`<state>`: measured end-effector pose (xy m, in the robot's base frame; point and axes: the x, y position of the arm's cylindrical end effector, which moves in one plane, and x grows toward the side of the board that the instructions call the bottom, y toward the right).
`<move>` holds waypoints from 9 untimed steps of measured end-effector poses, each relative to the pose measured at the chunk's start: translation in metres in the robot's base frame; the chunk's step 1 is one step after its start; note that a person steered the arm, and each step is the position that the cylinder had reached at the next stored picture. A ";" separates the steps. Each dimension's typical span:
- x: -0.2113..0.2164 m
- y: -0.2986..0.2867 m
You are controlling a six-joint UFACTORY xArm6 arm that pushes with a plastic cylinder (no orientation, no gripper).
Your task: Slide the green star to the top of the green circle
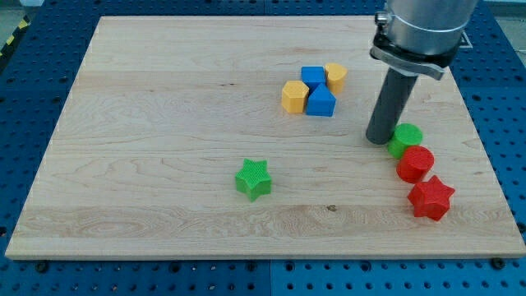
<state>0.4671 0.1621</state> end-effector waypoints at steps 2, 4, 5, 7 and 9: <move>0.000 -0.021; 0.038 -0.101; 0.084 -0.131; 0.118 -0.232; 0.111 -0.226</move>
<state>0.5779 -0.0636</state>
